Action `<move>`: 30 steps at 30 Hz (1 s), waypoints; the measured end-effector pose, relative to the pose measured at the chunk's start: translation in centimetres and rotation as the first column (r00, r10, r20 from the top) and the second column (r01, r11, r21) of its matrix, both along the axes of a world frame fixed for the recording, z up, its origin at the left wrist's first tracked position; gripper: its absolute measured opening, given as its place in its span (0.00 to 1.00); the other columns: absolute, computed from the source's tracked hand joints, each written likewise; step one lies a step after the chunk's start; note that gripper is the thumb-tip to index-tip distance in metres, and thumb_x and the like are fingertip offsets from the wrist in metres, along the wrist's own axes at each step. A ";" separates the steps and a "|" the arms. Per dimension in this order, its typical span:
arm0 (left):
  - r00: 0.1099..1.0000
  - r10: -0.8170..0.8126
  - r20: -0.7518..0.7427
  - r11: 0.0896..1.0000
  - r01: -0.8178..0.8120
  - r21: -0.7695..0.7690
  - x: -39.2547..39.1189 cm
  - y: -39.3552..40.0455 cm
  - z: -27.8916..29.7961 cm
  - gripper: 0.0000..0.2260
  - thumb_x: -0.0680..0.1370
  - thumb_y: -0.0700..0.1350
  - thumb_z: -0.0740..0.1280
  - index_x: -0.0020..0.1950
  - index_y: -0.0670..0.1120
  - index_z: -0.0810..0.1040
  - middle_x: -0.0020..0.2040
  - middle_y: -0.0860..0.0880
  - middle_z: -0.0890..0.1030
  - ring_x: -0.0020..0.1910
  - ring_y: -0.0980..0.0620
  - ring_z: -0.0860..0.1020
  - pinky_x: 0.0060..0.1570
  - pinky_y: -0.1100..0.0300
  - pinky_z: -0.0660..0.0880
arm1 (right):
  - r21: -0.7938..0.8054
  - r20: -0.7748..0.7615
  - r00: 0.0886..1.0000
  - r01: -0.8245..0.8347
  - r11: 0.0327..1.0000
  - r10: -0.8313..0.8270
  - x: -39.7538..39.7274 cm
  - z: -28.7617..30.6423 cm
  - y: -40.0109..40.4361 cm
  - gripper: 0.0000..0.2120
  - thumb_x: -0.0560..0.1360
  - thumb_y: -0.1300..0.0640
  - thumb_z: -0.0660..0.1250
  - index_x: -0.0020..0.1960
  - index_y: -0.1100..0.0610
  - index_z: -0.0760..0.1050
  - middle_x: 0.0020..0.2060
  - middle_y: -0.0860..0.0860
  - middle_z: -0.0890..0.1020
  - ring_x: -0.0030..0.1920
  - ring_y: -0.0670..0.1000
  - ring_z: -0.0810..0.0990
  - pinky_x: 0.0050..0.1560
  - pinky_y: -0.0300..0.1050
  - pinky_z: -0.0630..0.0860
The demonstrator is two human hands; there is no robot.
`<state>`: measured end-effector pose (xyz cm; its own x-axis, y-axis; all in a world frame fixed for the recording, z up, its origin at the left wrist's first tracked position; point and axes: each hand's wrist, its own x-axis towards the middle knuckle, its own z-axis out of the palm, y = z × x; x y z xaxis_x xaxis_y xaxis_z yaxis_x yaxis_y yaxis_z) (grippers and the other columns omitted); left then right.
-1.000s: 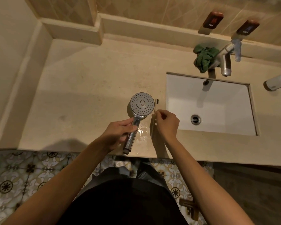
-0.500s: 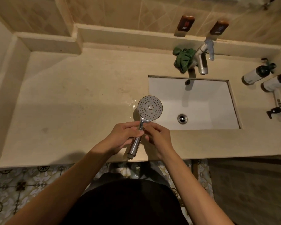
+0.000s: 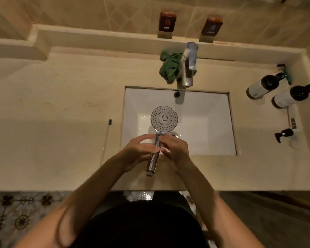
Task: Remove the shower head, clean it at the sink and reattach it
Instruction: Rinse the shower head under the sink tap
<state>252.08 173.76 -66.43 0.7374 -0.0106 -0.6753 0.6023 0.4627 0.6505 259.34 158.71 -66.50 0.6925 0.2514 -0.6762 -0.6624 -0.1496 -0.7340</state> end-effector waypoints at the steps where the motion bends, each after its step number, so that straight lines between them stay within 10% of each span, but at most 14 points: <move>1: 1.000 0.014 -0.020 1.000 -0.014 -0.011 1.2 -1.3 -0.2 0.25 0.70 0.38 0.77 0.65 0.50 0.78 0.57 0.44 0.85 0.55 0.45 0.85 0.48 0.56 0.82 | -0.022 0.002 1.000 -0.027 0.999 0.027 1.7 -0.2 -1.1 0.06 0.77 0.59 0.72 0.50 0.60 0.86 0.45 0.54 0.87 0.46 0.48 0.85 0.38 0.37 0.82; 8: 0.991 0.092 -0.100 0.992 -0.100 -0.077 8.2 -7.1 -1.2 0.25 0.73 0.32 0.72 0.69 0.44 0.76 0.60 0.37 0.83 0.59 0.39 0.83 0.55 0.52 0.81 | -0.160 0.044 0.965 -0.249 0.955 0.259 10.4 -1.1 -6.5 0.05 0.76 0.59 0.73 0.42 0.60 0.85 0.33 0.50 0.85 0.36 0.46 0.84 0.36 0.38 0.81; 12: 0.985 0.115 -0.127 0.987 -0.127 -0.093 10.9 -7.7 -1.2 0.26 0.72 0.32 0.71 0.70 0.43 0.76 0.59 0.35 0.80 0.60 0.38 0.80 0.69 0.45 0.72 | -0.463 0.255 0.883 -0.248 0.851 0.395 15.6 -0.8 -6.4 0.09 0.79 0.56 0.72 0.51 0.61 0.86 0.44 0.56 0.87 0.47 0.57 0.86 0.48 0.50 0.84; 19: 0.984 0.130 -0.126 0.990 -0.135 -0.032 13.3 -6.8 -1.6 0.20 0.75 0.35 0.69 0.68 0.38 0.76 0.54 0.38 0.76 0.55 0.40 0.77 0.64 0.45 0.73 | -0.431 0.747 0.491 -0.157 0.889 0.449 22.1 5.1 -2.1 0.14 0.78 0.59 0.73 0.63 0.55 0.80 0.51 0.52 0.84 0.48 0.50 0.82 0.47 0.41 0.81; 26: 0.974 0.152 -0.165 0.976 -0.174 -0.133 13.3 -6.7 -3.2 0.24 0.71 0.37 0.74 0.68 0.39 0.77 0.55 0.39 0.76 0.55 0.41 0.76 0.60 0.47 0.71 | -0.605 0.786 0.072 -0.108 0.789 0.613 24.7 6.3 0.2 0.13 0.78 0.56 0.73 0.62 0.55 0.85 0.47 0.55 0.83 0.43 0.53 0.82 0.43 0.50 0.81; 30: 0.968 0.168 -0.186 0.969 -0.197 -0.151 13.0 -6.8 -4.2 0.22 0.72 0.35 0.74 0.66 0.39 0.78 0.56 0.39 0.78 0.55 0.42 0.78 0.63 0.47 0.74 | -0.528 0.849 0.033 0.000 0.849 0.528 25.8 7.5 0.9 0.11 0.78 0.53 0.73 0.55 0.58 0.87 0.42 0.55 0.84 0.38 0.53 0.81 0.36 0.48 0.78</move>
<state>265.13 166.99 -70.61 0.6116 -0.0103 -0.7911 0.5926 0.6685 0.4494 285.19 159.66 -58.98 0.6986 0.5674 0.4359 0.7118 -0.4893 -0.5039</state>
